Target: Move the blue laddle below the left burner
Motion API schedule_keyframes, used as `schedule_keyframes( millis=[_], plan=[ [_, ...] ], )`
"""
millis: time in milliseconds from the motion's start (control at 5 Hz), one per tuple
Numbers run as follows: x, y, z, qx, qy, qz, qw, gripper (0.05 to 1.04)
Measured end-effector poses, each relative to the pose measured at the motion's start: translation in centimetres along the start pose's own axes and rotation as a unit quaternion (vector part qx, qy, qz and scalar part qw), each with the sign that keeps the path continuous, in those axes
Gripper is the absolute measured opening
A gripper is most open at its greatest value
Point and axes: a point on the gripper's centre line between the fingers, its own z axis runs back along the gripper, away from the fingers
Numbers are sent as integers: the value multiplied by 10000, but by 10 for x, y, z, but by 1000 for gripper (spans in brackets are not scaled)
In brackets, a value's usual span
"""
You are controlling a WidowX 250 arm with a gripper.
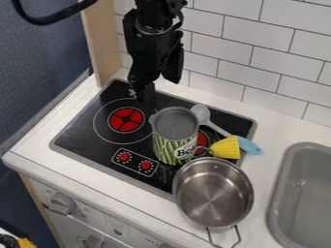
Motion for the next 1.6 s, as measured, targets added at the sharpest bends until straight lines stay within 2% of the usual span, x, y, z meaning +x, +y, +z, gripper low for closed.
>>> schedule_keyframes(
  millis=[200, 400, 600, 800, 1000, 1200, 1400, 1600],
  plan=[
    [-3, 3, -7, 132, 52, 44, 9999, 999],
    [-28, -4, -8, 146, 269, 89, 9995, 999],
    [-47, -17, -3, -139, 657, -65, 9977, 999],
    [-68, -22, 1, -232, 559, -23, 9982, 999],
    [-90, -27, -7, -170, 504, 191, 9984, 999],
    [-105, -32, -32, 134, 667, 297, 9972, 999],
    [-111, -40, -44, 90, 788, 329, 9963, 999],
    [-115, -38, -57, 230, 691, 303, 9969, 999]
  ],
)
